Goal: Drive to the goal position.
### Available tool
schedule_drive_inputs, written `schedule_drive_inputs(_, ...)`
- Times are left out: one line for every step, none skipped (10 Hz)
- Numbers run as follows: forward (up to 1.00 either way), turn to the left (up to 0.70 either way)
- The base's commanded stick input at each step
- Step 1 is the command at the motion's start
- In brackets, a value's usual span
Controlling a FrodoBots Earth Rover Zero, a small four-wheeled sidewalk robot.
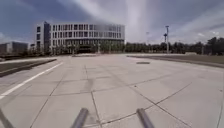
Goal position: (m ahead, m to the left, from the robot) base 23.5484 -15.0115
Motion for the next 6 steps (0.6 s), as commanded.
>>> schedule_drive_inputs(0.50,-0.16)
schedule_drive_inputs(0.50,0.00)
schedule_drive_inputs(0.50,0.00)
schedule_drive_inputs(0.50,0.00)
schedule_drive_inputs(0.50,0.00)
schedule_drive_inputs(0.50,0.00)
